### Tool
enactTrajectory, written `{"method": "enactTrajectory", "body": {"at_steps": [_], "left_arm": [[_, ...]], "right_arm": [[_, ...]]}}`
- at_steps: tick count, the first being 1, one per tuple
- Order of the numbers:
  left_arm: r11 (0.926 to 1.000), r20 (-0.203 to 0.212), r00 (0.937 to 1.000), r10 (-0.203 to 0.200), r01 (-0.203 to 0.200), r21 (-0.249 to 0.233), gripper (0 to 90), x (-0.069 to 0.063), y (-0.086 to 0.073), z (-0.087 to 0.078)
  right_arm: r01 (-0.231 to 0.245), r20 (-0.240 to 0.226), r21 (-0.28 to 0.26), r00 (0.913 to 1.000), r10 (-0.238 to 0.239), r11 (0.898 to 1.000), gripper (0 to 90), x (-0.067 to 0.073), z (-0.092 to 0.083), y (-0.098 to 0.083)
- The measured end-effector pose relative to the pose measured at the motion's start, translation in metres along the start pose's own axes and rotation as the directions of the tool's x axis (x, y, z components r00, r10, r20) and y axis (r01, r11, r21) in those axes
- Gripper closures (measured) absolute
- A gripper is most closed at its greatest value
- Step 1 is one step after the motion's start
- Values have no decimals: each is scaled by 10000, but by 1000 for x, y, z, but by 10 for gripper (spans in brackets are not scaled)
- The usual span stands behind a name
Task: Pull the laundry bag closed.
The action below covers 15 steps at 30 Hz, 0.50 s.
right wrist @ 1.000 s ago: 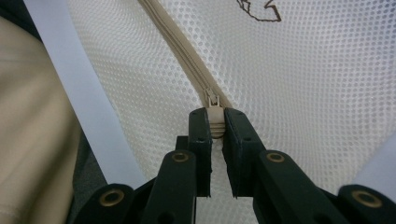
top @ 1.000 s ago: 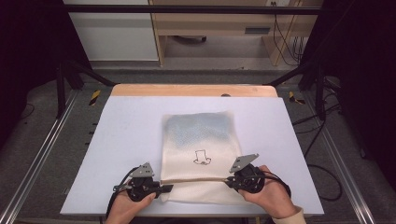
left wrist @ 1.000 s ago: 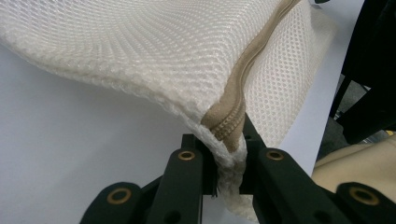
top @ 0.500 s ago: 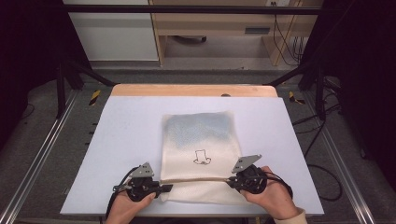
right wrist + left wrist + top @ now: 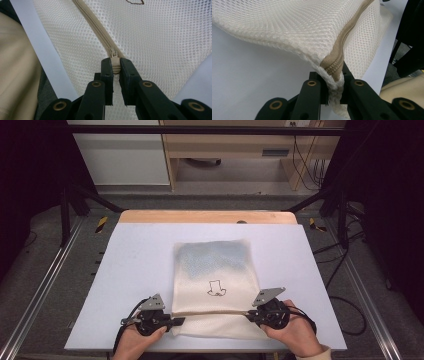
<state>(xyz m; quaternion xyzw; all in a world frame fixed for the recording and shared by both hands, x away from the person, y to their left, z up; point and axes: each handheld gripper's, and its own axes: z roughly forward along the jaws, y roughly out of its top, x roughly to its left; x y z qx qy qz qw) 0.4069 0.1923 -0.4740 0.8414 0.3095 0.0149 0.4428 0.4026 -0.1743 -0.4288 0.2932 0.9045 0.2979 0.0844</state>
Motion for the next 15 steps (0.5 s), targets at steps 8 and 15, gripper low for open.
{"method": "enactTrajectory", "body": {"at_steps": [8,15], "left_arm": [[10000,-84,9999,56,-56,-11,833,-1,0,-1],[9999,-79,10000,42,-43,-93,833,0,1,-3]], "right_arm": [[-24,61,-43,10000,24,10000,819,-2,-1,-3],[-172,179,-180,9997,175,9997,819,-5,-6,-7]]}}
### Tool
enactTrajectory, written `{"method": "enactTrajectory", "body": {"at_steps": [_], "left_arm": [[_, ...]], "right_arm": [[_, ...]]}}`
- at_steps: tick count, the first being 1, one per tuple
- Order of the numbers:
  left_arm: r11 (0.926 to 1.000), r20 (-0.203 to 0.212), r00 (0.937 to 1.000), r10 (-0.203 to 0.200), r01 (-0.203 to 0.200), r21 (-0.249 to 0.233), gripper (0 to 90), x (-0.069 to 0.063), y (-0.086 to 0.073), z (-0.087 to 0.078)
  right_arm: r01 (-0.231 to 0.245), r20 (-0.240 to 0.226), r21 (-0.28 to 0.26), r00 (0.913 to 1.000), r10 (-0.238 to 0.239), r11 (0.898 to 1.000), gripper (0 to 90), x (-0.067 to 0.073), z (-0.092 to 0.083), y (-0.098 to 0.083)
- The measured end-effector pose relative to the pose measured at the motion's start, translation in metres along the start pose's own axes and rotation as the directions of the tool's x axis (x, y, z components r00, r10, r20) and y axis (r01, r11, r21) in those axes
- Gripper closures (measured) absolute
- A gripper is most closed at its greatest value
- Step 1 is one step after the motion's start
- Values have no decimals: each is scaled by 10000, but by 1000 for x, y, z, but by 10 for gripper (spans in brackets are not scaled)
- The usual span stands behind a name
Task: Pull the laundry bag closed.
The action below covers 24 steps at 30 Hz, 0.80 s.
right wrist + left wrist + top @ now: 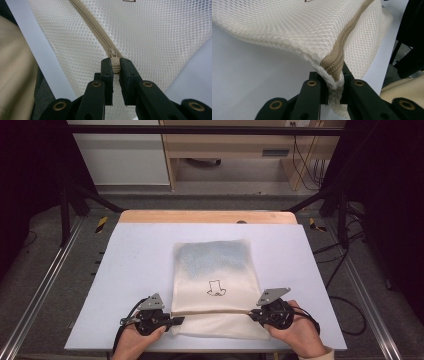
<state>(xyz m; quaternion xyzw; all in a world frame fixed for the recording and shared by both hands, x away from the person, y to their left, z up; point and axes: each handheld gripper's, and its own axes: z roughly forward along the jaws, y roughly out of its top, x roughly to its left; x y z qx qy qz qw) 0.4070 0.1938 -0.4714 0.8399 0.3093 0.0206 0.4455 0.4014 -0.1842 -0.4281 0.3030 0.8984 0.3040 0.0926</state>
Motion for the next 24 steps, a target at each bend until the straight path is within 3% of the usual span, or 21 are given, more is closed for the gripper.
{"method": "enactTrajectory", "body": {"at_steps": [24], "left_arm": [[10000,-38,10000,4,-4,-45,832,0,0,0]], "right_arm": [[-291,236,-160,9993,295,9994,818,-7,-10,-9]]}}
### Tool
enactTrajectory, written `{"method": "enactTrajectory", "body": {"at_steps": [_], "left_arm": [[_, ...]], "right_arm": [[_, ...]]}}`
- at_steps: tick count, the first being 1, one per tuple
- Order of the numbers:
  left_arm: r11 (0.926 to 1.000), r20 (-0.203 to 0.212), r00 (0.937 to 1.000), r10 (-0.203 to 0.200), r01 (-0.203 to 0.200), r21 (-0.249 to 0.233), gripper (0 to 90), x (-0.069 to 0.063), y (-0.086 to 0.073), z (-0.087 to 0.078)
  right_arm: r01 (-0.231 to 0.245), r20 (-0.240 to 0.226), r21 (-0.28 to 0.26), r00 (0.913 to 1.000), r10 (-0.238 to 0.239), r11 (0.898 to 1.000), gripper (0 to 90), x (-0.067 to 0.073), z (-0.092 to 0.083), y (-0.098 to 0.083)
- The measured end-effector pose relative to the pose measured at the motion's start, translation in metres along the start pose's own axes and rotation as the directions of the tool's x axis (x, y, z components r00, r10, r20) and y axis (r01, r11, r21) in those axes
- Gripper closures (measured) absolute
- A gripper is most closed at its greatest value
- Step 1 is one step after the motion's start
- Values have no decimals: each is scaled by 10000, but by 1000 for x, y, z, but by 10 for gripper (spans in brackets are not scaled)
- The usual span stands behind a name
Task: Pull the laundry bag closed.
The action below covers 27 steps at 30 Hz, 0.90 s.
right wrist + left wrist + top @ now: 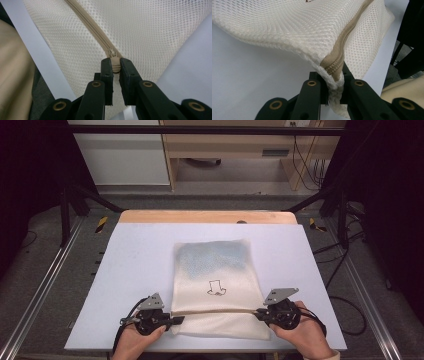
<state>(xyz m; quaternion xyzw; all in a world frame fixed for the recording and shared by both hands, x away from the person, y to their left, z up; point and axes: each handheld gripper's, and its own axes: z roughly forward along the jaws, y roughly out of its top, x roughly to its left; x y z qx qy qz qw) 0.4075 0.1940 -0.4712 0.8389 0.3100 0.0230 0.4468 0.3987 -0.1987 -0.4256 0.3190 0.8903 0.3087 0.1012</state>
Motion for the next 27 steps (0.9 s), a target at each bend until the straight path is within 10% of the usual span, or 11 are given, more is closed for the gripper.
{"method": "enactTrajectory", "body": {"at_steps": [27], "left_arm": [[9997,-114,9999,10,-13,-234,833,1,1,-4]], "right_arm": [[-281,92,279,9996,279,9992,818,-8,-2,-8]]}}
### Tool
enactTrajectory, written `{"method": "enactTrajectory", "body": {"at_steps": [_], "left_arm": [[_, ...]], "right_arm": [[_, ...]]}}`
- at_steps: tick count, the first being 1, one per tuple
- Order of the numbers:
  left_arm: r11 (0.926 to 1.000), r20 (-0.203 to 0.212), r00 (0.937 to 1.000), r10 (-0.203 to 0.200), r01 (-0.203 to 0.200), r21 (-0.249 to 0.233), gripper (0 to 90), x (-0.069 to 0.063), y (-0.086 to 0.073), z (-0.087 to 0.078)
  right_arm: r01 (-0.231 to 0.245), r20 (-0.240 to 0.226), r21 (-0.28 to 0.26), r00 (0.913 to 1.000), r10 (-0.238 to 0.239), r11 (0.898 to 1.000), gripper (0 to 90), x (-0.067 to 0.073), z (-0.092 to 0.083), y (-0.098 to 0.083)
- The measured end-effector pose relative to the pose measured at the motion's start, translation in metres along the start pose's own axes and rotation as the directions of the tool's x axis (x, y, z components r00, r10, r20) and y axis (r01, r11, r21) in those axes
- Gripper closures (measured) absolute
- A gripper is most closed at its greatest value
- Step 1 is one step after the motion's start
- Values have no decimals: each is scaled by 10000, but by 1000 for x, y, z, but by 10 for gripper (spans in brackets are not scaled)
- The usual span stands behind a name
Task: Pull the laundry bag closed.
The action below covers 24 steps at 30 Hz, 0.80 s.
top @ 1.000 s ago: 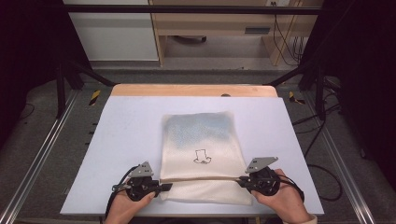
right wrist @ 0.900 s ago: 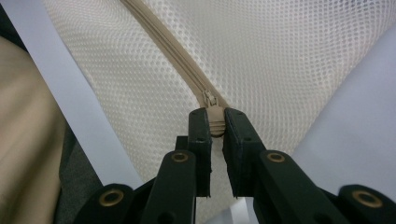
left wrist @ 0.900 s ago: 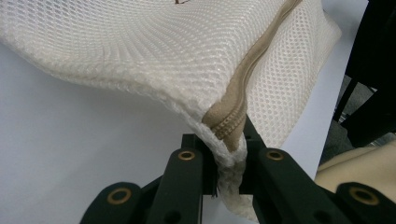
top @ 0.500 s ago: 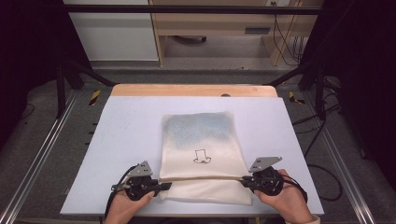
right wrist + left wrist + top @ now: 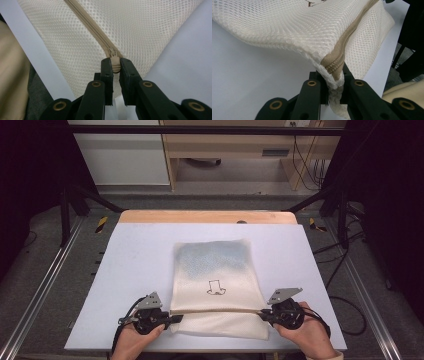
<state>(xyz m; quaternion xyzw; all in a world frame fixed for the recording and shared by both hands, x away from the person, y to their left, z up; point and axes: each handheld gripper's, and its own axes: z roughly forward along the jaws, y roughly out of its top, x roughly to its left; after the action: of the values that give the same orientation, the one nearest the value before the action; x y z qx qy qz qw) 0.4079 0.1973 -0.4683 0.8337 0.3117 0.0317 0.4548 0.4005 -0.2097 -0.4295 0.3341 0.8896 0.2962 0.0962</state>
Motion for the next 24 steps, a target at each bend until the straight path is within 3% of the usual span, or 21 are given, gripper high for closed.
{"method": "enactTrajectory", "body": {"at_steps": [24], "left_arm": [[10000,-113,9999,43,-44,-20,834,0,0,-1]], "right_arm": [[-293,148,461,9995,286,9985,819,-6,4,-7]]}}
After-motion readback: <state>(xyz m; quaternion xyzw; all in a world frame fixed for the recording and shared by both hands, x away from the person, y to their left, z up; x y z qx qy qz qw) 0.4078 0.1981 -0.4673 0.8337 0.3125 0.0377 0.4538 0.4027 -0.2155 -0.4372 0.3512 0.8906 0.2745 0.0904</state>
